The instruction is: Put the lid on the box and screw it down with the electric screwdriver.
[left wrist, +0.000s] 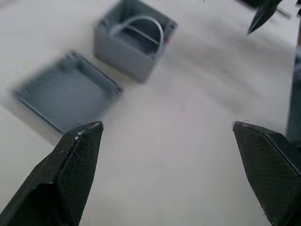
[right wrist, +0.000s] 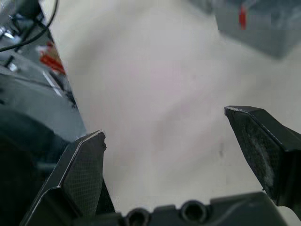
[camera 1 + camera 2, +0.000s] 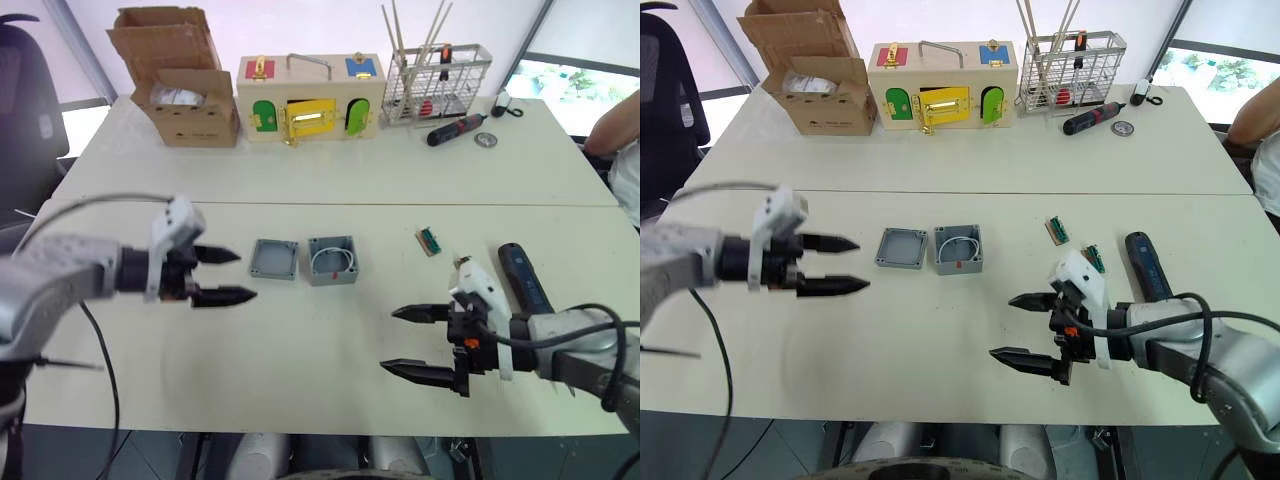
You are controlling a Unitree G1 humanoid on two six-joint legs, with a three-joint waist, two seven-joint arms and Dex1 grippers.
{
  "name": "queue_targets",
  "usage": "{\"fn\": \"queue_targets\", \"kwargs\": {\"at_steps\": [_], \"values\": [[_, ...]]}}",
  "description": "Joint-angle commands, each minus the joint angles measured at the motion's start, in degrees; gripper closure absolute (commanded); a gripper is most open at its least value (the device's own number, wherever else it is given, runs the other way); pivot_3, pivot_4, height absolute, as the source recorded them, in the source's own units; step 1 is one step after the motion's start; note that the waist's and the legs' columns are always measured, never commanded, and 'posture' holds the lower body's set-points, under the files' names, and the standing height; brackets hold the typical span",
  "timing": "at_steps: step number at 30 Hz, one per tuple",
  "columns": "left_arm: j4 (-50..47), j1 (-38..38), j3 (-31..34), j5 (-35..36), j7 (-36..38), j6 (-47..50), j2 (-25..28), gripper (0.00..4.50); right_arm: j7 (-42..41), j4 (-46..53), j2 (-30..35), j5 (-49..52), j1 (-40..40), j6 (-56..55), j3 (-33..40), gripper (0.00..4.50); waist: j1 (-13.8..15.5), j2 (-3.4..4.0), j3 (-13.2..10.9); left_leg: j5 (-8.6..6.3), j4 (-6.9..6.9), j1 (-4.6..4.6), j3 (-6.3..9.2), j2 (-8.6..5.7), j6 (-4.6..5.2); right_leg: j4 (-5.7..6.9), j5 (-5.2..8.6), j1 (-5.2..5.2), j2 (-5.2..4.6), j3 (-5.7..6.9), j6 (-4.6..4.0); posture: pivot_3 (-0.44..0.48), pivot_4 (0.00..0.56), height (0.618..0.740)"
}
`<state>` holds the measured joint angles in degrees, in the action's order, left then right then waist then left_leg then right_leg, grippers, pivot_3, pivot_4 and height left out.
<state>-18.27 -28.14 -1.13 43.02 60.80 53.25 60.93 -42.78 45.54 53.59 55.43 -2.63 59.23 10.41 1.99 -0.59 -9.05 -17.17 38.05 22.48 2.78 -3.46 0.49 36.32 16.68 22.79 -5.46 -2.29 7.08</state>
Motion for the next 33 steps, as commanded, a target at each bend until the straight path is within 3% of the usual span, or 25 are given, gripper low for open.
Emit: {"fn": "queue_targets", "kwargs": {"at_steps": [1, 6, 10, 15, 25, 28, 33], "values": [[4.96, -9.47, -10.79, -9.39, 7.65, -6.70, -1.86, 0.00, 3.16, 2.64, 0.84, 4.18, -3.02, 1.88, 0.55, 0.02, 0.09, -0.01, -0.01, 0.00, 0.00, 0.00, 0.01, 0.00, 0.00, 0.00, 0.00, 0.00, -0.01, 0.02, 0.00, 0.000, 0.150, 0.737], [14.72, -25.94, -24.47, -21.25, 14.87, -13.97, -12.52, 0.00, 8.29, 3.51, 0.91, 2.00, -5.59, 2.24, -1.52, 0.02, 0.27, -0.14, -0.06, 0.21, 0.20, 0.40, 0.15, -0.05, -0.32, -0.03, 0.00, 0.15, 0.12, 0.22, 0.01, 0.000, 0.150, 0.737], [20.95, -31.10, -32.14, -29.27, 17.15, -18.27, -19.71, 0.00, 12.01, 3.85, 0.08, 1.52, -5.23, 1.98, -1.59, 0.02, -0.18, -0.14, -0.06, 0.23, 0.44, 0.86, 0.21, -0.10, -0.33, 0.12, -0.06, 0.57, 0.11, 0.29, 0.12, 0.000, 0.150, 0.737], [26.91, -34.02, -36.14, -34.53, 18.88, -19.34, -26.54, 0.00, 15.64, 4.71, -0.74, 1.09, -3.43, 1.47, -1.07, 0.02, -1.13, -0.15, -0.07, 0.23, 0.56, 0.93, 0.31, -0.07, -0.32, 0.42, -0.05, 0.67, 0.12, 0.43, 0.15, 0.000, 0.150, 0.737], [34.01, -35.01, -38.29, -40.85, 19.62, -18.27, -34.07, 0.00, 21.21, 6.28, -2.64, 1.91, -4.01, 1.58, -2.42, 0.02, -1.24, -0.16, -0.08, 0.01, 1.09, 0.98, 0.58, -0.09, 0.07, 0.85, -0.02, 0.59, 0.10, 0.72, 0.19, 0.000, 0.150, 0.737], [33.79, -34.23, -38.87, -41.95, 19.83, -18.05, -34.97, 0.85, 22.46, 6.01, -3.13, 1.72, -4.94, 1.77, -2.62, 0.00, -1.30, -0.15, -0.08, 0.01, 1.08, 0.98, 0.58, -0.09, 0.06, 0.84, -0.02, 0.60, 0.10, 0.72, 0.19, 0.000, 0.150, 0.737], [34.73, -33.91, -38.41, -43.61, 18.62, -17.62, -36.62, 3.45, 23.91, 5.94, -3.34, 2.38, -5.55, 2.02, -2.40, 0.00, -1.21, -0.15, -0.08, 0.01, 1.08, 0.98, 0.61, -0.09, 0.06, 0.85, -0.02, 0.60, 0.08, 0.74, 0.19, 0.000, 0.150, 0.737]]}}
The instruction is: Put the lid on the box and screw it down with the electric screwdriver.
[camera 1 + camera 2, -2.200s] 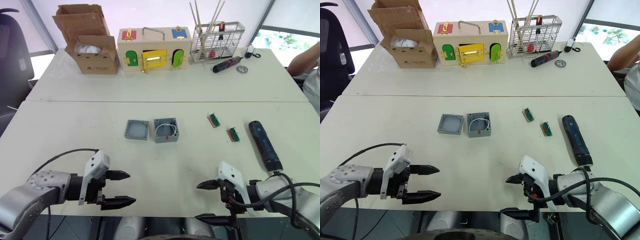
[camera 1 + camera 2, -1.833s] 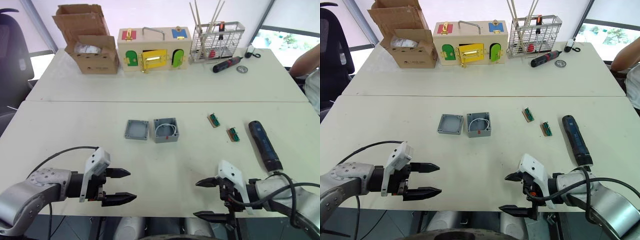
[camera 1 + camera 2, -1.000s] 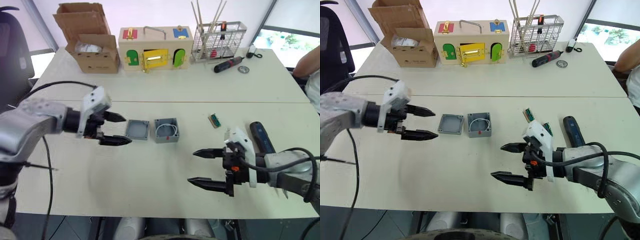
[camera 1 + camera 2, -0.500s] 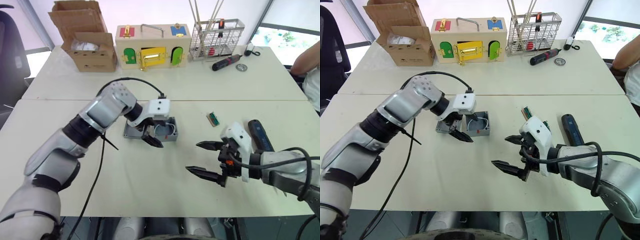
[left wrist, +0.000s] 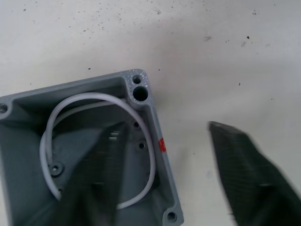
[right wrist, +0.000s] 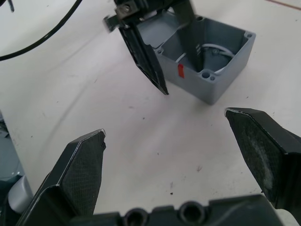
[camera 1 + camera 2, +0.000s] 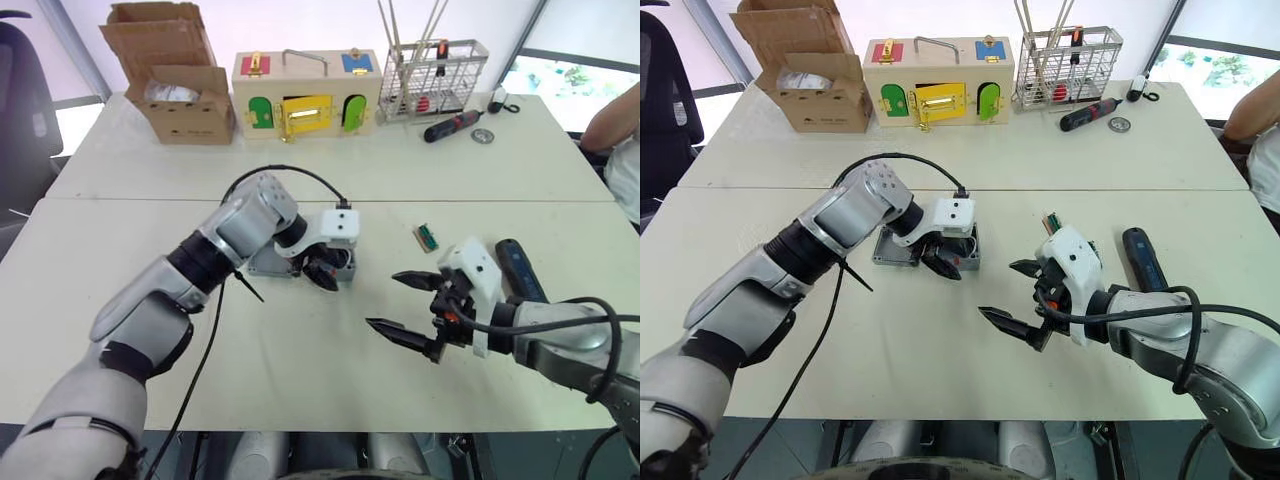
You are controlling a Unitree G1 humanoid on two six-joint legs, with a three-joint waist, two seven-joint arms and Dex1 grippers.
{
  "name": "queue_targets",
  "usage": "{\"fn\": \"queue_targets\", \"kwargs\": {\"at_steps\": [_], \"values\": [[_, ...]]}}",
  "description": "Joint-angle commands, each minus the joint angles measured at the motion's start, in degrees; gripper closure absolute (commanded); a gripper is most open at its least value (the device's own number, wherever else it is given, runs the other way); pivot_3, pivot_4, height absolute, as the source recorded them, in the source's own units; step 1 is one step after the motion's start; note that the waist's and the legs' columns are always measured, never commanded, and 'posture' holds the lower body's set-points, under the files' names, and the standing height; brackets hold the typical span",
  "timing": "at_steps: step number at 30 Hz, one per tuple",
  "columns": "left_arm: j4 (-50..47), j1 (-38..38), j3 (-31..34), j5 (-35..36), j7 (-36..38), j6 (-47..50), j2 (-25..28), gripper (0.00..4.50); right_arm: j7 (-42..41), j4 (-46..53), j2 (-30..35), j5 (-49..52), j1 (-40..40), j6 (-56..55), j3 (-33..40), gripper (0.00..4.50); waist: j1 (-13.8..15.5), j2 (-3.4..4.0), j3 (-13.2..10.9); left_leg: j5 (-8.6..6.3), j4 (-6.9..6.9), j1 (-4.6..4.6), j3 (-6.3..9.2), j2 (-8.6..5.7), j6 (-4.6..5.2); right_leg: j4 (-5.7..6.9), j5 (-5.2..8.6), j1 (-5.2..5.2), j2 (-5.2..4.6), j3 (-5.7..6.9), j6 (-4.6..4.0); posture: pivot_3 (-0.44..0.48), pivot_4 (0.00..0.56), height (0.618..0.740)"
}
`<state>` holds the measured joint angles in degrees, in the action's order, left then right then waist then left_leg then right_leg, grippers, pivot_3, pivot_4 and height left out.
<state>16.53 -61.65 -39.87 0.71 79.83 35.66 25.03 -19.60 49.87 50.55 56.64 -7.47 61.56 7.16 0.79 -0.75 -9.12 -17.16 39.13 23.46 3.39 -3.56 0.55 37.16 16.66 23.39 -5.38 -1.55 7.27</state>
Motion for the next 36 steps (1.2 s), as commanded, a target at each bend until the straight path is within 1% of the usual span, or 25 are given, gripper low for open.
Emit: {"fn": "queue_targets", "kwargs": {"at_steps": [1, 2, 3, 7, 9, 11, 13, 15, 18, 22, 26, 28, 34, 36], "values": [[0.25, -0.39, 0.34, -1.68, -0.57, -0.17, -0.93, 3.88, 0.88, 1.59, -0.26, 1.27, -0.72, -0.31, 0.87, 0.00, -0.02, 0.00, 0.00, 0.00, 0.00, 0.00, 0.00, 0.00, 0.00, 0.00, 0.00, 0.00, 0.00, 0.00, 0.00, 0.000, 0.150, 0.737], [0.47, -0.35, 0.37, -1.98, -0.60, -0.34, -1.05, 4.40, 0.99, 1.56, -0.18, 1.35, -0.69, -0.35, 0.88, 0.00, 0.01, 0.01, 0.01, 0.00, 0.00, 0.00, 0.00, 0.00, 0.00, 0.00, 0.00, 0.00, 0.00, 0.00, 0.00, 0.000, 0.150, 0.737], [0.61, -0.27, 0.50, -2.24, -0.52, -0.48, -1.17, 4.46, 1.07, 1.51, -0.09, 1.41, -0.63, -0.40, 0.90, 0.00, 0.06, 0.01, 0.01, 0.00, 0.00, 0.00, 0.01, 0.00, 0.00, 0.01, 0.00, -0.01, 0.00, 0.01, 0.00, 0.000, 0.150, 0.737], [0.88, -0.25, 1.08, -2.57, 0.15, -0.24, -1.55, 4.46, 1.05, 1.21, 0.25, 1.44, -0.25, -0.46, 0.78, 0.00, 0.06, 0.03, 0.02, 0.00, 0.01, -0.02, 0.07, -0.03, 0.00, 0.00, 0.00, -0.06, -0.02, 0.06, 0.00, 0.000, 0.150, 0.737], [0.92, -0.48, 1.69, -2.50, 0.64, -2.62, -1.47, 4.46, 0.75, 1.18, 0.65, 1.54, 0.42, -0.33, 1.01, 0.00, 0.06, 0.03, 0.02, 0.00, 0.01, -0.02, 0.07, -0.03, 0.00, 0.00, 0.00, -0.07, -0.02, 0.07, 0.00, 0.000, 0.150, 0.737], [0.59, -0.43, 3.32, -1.40, 2.14, -9.06, -1.02, 4.46, 0.13, 1.38, 1.31, 2.49, 1.86, -0.07, 2.11, 0.00, 0.07, 0.02, 0.02, 0.00, 0.01, -0.02, 0.07, -0.03, 0.00, 0.00, 0.00, -0.07, -0.03, 0.07, 0.00, 0.000, 0.150, 0.737], [-0.56, 0.21, 4.54, 0.45, 6.48, -17.88, 0.70, 4.46, -1.06, 1.84, 2.54, 4.33, 4.12, 0.28, 4.35, 0.00, 0.05, 0.03, 0.02, 0.00, 0.01, -0.02, 0.07, -0.03, -0.01, 0.00, 0.00, -0.05, -0.05, 0.07, 0.00, 0.000, 0.150, 0.737], [-0.85, 0.58, 5.04, 1.33, 9.74, -23.18, 1.72, 4.46, -1.82, 2.07, 3.64, 5.58, 5.72, 0.30, 5.92, 0.00, -0.02, 0.02, 0.01, 0.12, 0.00, 0.00, 0.05, -0.03, -0.21, -0.01, 0.00, -0.02, -0.08, 0.08, 0.00, 0.000, 0.150, 0.737], [1.05, 0.72, 5.09, 1.68, 12.05, -31.76, 0.55, 4.46, -2.37, 2.12, 5.09, 7.39, 7.96, 0.12, 8.19, 0.00, 0.11, 0.02, 0.01, 0.19, -0.01, 0.01, 0.05, -0.03, -0.33, -0.05, 0.00, -0.03, -0.11, 0.09, 0.00, 0.000, 0.150, 0.737], [3.68, 1.27, 3.06, 1.04, 12.67, -39.71, -1.25, 4.46, -1.78, 2.14, 5.51, 8.54, 9.01, -0.44, 9.14, 0.00, 0.10, 0.02, 0.01, 0.03, 0.02, 0.01, 0.06, -0.06, -0.04, -0.05, 0.00, -0.08, -0.14, 0.10, 0.00, 0.000, 0.150, 0.737], [8.64, 0.46, 0.93, -0.64, 12.67, -47.23, -3.12, 4.46, 0.00, 2.66, 5.36, 9.67, 9.31, -0.48, 9.42, 0.00, -0.04, 0.02, 0.01, 0.01, 0.02, 0.01, 0.06, -0.06, -0.02, -0.03, 0.00, -0.06, -0.11, 0.11, 0.00, 0.000, 0.150, 0.737], [11.10, -0.66, -0.39, 0.17, 12.67, -50.40, -3.77, 4.46, 1.51, 3.14, 5.23, 10.57, 9.37, -0.42, 9.63, 0.00, -0.03, 0.02, 0.01, 0.01, 0.02, 0.00, 0.06, -0.05, -0.02, -0.02, 0.00, -0.05, -0.10, 0.12, 0.00, 0.000, 0.150, 0.737], [15.43, -2.85, -4.28, 2.78, 12.67, -56.48, -2.90, 4.46, 5.22, 4.40, 4.68, 12.29, 10.55, -1.07, 9.32, 0.00, -0.03, 0.01, 0.00, 0.01, 0.03, 0.01, 0.06, -0.06, -0.01, -0.02, 0.00, -0.07, -0.11, 0.12, 0.00, 0.000, 0.150, 0.737], [16.78, -3.09, -4.74, 2.31, 12.67, -58.21, -2.93, 4.46, 6.00, 4.65, 4.46, 12.29, 10.94, -1.51, 8.97, 0.00, -0.06, 0.01, 0.01, 0.00, 0.02, 0.00, 0.06, -0.06, 0.00, -0.01, 0.00, -0.06, -0.10, 0.12, 0.01, 0.000, 0.150, 0.737]]}}
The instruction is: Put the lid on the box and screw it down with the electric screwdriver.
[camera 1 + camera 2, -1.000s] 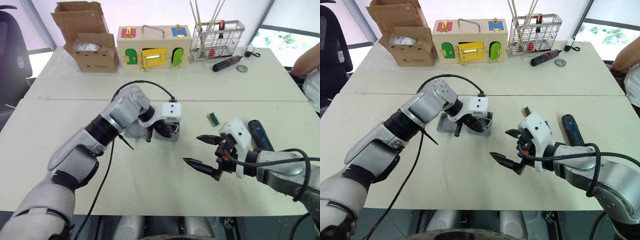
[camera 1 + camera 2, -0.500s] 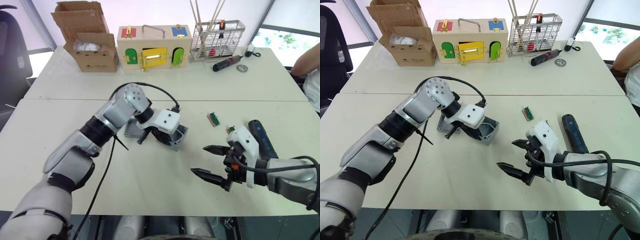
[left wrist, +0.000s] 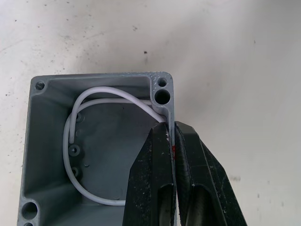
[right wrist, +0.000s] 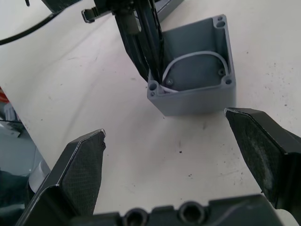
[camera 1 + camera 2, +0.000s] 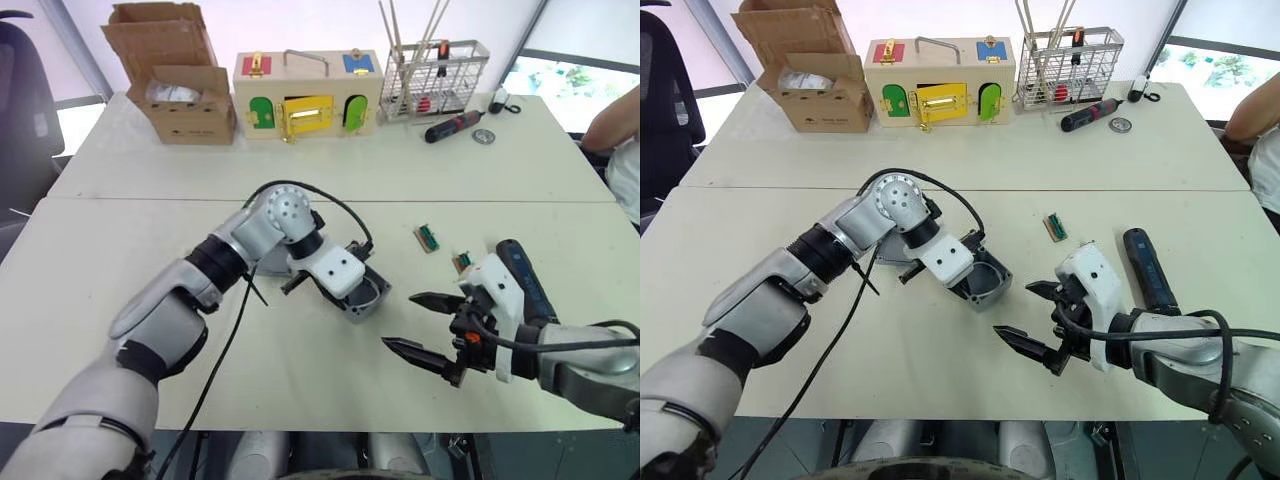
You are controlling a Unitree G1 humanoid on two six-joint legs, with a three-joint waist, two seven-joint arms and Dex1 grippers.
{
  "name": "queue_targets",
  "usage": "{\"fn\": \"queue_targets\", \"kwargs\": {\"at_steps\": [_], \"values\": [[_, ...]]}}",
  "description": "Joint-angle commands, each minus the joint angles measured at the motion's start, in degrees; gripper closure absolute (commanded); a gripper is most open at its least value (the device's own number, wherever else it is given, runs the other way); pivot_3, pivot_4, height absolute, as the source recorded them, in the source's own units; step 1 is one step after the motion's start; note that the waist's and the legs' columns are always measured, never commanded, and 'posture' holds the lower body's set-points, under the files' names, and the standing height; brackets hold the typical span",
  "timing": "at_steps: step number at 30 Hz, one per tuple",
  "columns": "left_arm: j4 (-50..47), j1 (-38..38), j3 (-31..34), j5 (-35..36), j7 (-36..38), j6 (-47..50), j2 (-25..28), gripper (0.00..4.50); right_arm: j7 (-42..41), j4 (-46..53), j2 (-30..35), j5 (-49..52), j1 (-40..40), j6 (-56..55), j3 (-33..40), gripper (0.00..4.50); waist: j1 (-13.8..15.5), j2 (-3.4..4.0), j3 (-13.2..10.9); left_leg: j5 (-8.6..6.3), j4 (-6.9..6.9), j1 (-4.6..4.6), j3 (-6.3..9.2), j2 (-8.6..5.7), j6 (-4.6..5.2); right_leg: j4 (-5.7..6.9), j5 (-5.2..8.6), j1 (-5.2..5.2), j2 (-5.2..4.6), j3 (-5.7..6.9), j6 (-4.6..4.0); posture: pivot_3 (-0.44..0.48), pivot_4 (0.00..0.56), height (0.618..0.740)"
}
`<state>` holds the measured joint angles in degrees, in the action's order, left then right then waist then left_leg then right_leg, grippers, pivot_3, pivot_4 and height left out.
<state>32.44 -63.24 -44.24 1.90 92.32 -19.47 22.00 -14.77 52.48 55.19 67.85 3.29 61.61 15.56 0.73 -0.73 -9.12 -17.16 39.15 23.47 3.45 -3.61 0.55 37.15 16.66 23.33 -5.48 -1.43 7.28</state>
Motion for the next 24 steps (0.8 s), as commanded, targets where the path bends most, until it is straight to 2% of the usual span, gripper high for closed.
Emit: {"fn": "queue_targets", "kwargs": {"at_steps": [1, 3, 5, 7, 11, 12, 15, 19, 22, 24], "values": [[1.60, -1.60, -0.40, 0.70, 0.18, -3.81, -0.07, 4.46, 1.44, 2.11, -0.24, 1.01, 0.31, -1.79, 0.39, 0.00, 0.03, 0.00, 0.00, 0.00, 0.00, 0.00, 0.00, 0.00, 0.00, 0.00, 0.00, 0.00, 0.00, 0.00, 0.00, 0.000, 0.150, 0.737], [2.80, -1.69, -0.18, 0.03, 0.18, -5.03, -0.46, 4.46, 1.85, 2.19, -0.28, 0.86, 0.49, -2.27, 0.07, 0.00, 0.06, 0.00, 0.00, 0.00, 0.01, 0.00, 0.00, 0.00, 0.00, 0.00, 0.00, -0.01, 0.01, 0.00, 0.00, 0.000, 0.150, 0.737], [3.42, -1.67, 0.63, 0.45, 0.18, -4.55, -1.09, 3.86, 1.97, 2.07, -0.31, 0.46, 0.47, -2.68, -0.34, 0.00, 0.05, 0.00, 0.00, 0.00, 0.02, 0.00, 0.00, 0.00, 0.01, 0.00, 0.00, -0.03, 0.01, 0.01, 0.00, 0.000, 0.150, 0.737], [3.06, -1.69, 1.11, 1.22, 0.18, -3.65, -0.99, 3.14, 1.70, 1.77, -0.15, -0.02, 0.30, -3.02, -0.80, 0.00, 0.00, 0.00, 0.00, 0.00, 0.03, -0.01, 0.00, 0.00, 0.02, 0.01, 0.00, -0.02, 0.03, 0.01, 0.00, 0.000, 0.150, 0.737], [0.12, -1.69, 4.44, 2.27, 0.18, 0.70, 0.24, 1.08, 0.94, 1.60, 0.55, -0.44, 0.12, -3.70, -1.30, 0.00, 0.01, 0.00, 0.00, -0.01, 0.03, 0.00, 0.00, 0.00, 0.03, 0.01, 0.02, -0.02, 0.03, 0.01, 0.03, 0.000, 0.150, 0.737], [-1.01, -2.66, 6.90, 2.82, 0.05, 3.96, 1.28, 0.55, 0.51, 1.51, 1.00, -0.26, -0.03, -3.85, -0.79, 0.00, -0.01, 0.00, 0.00, -0.01, 0.03, 0.00, 0.00, 0.00, 0.03, 0.01, 0.02, -0.02, 0.03, 0.01, 0.03, 0.000, 0.150, 0.737], [-2.53, -5.87, 15.10, 5.13, -3.27, 16.66, 4.64, 0.55, -1.53, 0.64, 2.81, 1.96, -1.72, -4.74, 2.18, 0.00, -0.14, -0.02, -0.02, -0.01, 0.03, 0.00, 0.00, 0.01, 0.04, 0.03, 0.02, 0.00, 0.06, 0.01, 0.04, 0.000, 0.150, 0.737], [-5.02, -6.39, 24.35, 5.57, -13.69, 35.54, 9.01, 0.55, -5.15, -1.92, 5.32, 7.07, -8.56, -6.58, 3.72, 0.00, -0.66, 0.01, 0.00, -0.04, 0.03, -0.05, 0.02, 0.05, 0.08, 0.07, 0.05, 0.00, 0.12, 0.02, 0.08, 0.000, 0.150, 0.737], [-8.29, -6.69, 26.29, 3.16, -21.31, 60.70, 11.92, 0.55, -10.54, -3.59, 8.09, 5.41, -14.27, -6.78, 0.27, 0.00, -1.06, 0.00, 0.00, -0.08, 0.00, -0.08, 0.08, 0.05, 0.14, 0.13, 0.10, -0.04, 0.14, 0.05, 0.17, 0.000, 0.150, 0.737], [-11.26, -6.07, 29.18, 1.93, -29.75, 76.88, 11.84, 0.55, -14.47, -5.21, 9.32, 1.97, -17.95, -7.21, -3.39, 0.00, -1.29, -0.01, -0.01, -0.08, 0.01, -0.06, 0.13, 0.04, 0.15, 0.14, 0.11, -0.03, 0.15, 0.07, 0.19, 0.000, 0.150, 0.737]]}}
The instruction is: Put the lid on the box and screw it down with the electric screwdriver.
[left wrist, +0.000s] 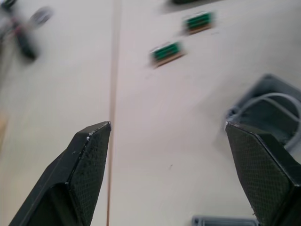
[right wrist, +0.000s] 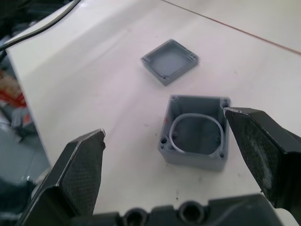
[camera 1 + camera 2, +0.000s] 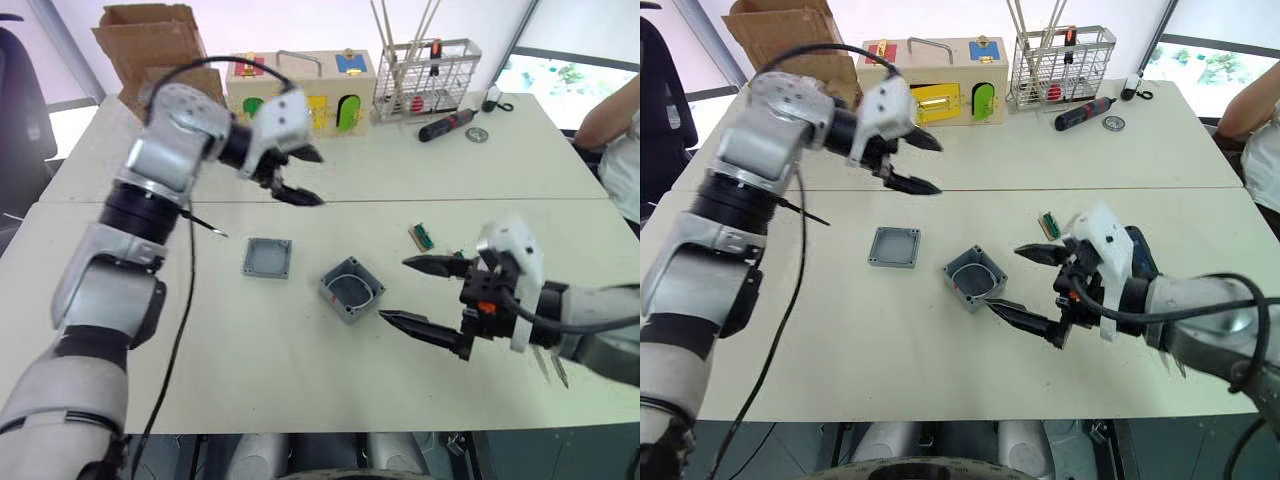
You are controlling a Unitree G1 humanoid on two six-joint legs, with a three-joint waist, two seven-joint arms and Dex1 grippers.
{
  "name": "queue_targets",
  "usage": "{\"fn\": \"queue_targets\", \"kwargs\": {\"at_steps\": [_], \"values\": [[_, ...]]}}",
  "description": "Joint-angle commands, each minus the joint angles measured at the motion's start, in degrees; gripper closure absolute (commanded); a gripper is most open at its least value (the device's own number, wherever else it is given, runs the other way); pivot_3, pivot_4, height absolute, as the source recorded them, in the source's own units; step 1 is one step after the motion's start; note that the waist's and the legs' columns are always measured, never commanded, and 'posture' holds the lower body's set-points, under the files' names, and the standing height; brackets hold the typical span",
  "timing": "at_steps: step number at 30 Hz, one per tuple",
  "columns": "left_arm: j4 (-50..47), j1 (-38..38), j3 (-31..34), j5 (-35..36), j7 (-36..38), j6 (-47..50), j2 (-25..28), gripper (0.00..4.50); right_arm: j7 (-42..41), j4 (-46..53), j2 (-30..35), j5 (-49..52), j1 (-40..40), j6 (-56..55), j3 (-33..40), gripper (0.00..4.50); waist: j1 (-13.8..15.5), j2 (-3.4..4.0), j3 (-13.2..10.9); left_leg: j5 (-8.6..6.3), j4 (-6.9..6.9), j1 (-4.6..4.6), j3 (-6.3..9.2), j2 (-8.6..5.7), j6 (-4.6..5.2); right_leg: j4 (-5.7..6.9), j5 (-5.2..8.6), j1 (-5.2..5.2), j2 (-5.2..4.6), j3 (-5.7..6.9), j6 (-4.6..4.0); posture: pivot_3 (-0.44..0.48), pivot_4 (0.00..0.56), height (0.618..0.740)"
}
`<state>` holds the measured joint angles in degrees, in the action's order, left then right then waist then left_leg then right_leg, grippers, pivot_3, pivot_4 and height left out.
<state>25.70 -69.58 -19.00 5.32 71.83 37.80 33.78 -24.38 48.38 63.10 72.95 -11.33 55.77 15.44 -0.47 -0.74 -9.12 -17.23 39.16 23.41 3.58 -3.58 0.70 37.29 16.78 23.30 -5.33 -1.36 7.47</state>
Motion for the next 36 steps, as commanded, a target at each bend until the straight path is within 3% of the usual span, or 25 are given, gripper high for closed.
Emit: {"fn": "queue_targets", "kwargs": {"at_steps": [1, 8, 18, 26, 29, 34, 35, 36], "values": [[-6.81, 1.24, 5.75, -1.96, -13.20, 26.70, -0.24, 0.55, -6.42, -2.18, 1.49, -4.96, -5.00, -1.73, -5.11, 0.00, -0.24, -0.01, -0.01, 0.00, 0.01, 0.00, 0.00, -0.01, 0.00, 0.02, 0.00, 0.00, 0.00, 0.00, 0.00, 0.000, 0.150, 0.737], [-18.49, 9.00, 14.10, -1.27, -29.16, 53.92, -4.88, 0.55, -12.06, -7.98, -2.53, -15.19, -11.97, -4.16, -14.93, 0.00, -0.13, -0.02, -0.01, 0.21, 0.00, 0.05, 0.00, -0.02, -0.37, 0.05, 0.00, 0.08, -0.06, -0.01, 0.00, 0.000, 0.150, 0.737], [-21.33, 16.03, 14.13, 8.22, -38.87, 54.70, -3.89, 0.55, -11.57, -7.24, -7.99, -18.27, -11.84, -3.11, -16.00, 0.00, 0.53, -0.01, -0.01, 0.32, -0.05, 0.07, -0.02, -0.18, -0.61, 0.17, 0.00, 0.23, -0.31, -0.05, 0.00, 0.000, 0.150, 0.737], [-16.28, 17.45, 12.25, 9.33, -44.67, 54.70, -6.13, 0.55, -7.69, -4.95, -9.74, -17.13, -9.81, -1.58, -13.44, 0.00, 1.38, 0.02, 0.02, 0.35, -0.04, 0.06, 0.02, -0.36, -0.66, 0.17, 0.00, 0.19, -0.44, -0.07, -0.01, 0.000, 0.150, 0.737], [-15.49, 17.56, 11.08, 9.88, -44.52, 53.94, -6.69, 1.40, -6.37, -4.05, -9.99, -16.63, -9.40, -0.90, -12.60, 0.00, 1.37, 0.04, 0.03, 0.38, -0.04, 0.04, 0.03, -0.46, -0.70, 0.19, 0.00, 0.17, -0.52, -0.07, 0.00, 0.000, 0.150, 0.737], [-15.03, 17.57, 10.12, 10.52, -44.47, 53.43, -7.73, 3.84, -5.14, -3.52, -10.01, -15.75, -8.87, -0.16, -11.40, 0.00, 1.47, 0.05, 0.04, 0.38, -0.03, 0.03, 0.07, -0.53, -0.70, 0.20, 0.00, 0.13, -0.56, -0.06, 0.00, 0.000, 0.150, 0.737], [-15.26, 17.69, 10.17, 10.68, -44.50, 53.64, -7.88, 4.25, -4.98, -3.50, -9.96, -15.46, -8.75, -0.06, -11.10, 0.00, 1.44, 0.05, 0.04, 0.38, -0.03, 0.03, 0.07, -0.53, -0.70, 0.20, 0.00, 0.12, -0.56, -0.06, -0.01, 0.000, 0.150, 0.737], [-15.50, 17.84, 10.31, 10.88, -44.56, 53.91, -8.02, 4.39, -4.85, -3.50, -9.94, -15.24, -8.62, 0.03, -10.83, 0.00, 1.44, 0.08, 0.06, 0.38, -0.03, 0.02, 0.07, -0.53, -0.70, 0.20, 0.00, 0.12, -0.56, -0.06, -0.01, 0.000, 0.150, 0.737]]}}
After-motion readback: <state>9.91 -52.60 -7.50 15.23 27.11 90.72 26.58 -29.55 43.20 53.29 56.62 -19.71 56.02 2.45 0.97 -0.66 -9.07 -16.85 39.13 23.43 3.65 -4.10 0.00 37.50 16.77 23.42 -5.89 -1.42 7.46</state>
